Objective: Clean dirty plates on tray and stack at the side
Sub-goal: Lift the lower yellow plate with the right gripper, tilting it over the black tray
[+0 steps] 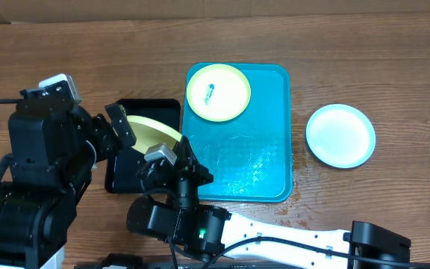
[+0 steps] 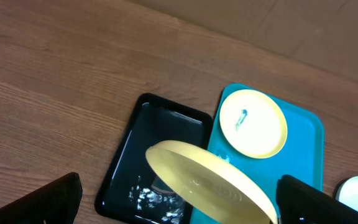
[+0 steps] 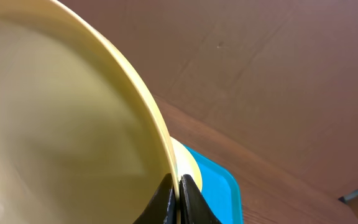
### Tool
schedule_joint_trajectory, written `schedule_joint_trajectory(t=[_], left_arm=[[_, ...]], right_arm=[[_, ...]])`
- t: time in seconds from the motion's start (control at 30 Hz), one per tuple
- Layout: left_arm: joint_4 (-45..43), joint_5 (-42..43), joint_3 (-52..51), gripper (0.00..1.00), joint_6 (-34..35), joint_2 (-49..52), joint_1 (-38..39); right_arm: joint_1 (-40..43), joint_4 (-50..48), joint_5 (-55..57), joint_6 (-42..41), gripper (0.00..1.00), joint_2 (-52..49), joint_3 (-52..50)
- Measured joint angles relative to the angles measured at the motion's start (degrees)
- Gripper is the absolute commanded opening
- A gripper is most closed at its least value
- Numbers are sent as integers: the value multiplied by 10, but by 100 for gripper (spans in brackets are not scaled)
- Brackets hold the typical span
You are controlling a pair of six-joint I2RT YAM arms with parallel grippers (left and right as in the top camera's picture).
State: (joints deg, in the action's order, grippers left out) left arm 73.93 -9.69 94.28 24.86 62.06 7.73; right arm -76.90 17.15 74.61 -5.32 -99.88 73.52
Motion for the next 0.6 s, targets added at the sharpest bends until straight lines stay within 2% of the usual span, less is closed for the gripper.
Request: schedule_joint_trajectory(t=[0.4, 0.6], left_arm=[[-3, 5, 0, 100, 0, 34, 0], [10, 8, 20, 100, 0, 38, 0]], right_arm=[[3, 9, 0, -7, 4, 0, 1], [59, 136, -101, -112, 4, 1, 7]])
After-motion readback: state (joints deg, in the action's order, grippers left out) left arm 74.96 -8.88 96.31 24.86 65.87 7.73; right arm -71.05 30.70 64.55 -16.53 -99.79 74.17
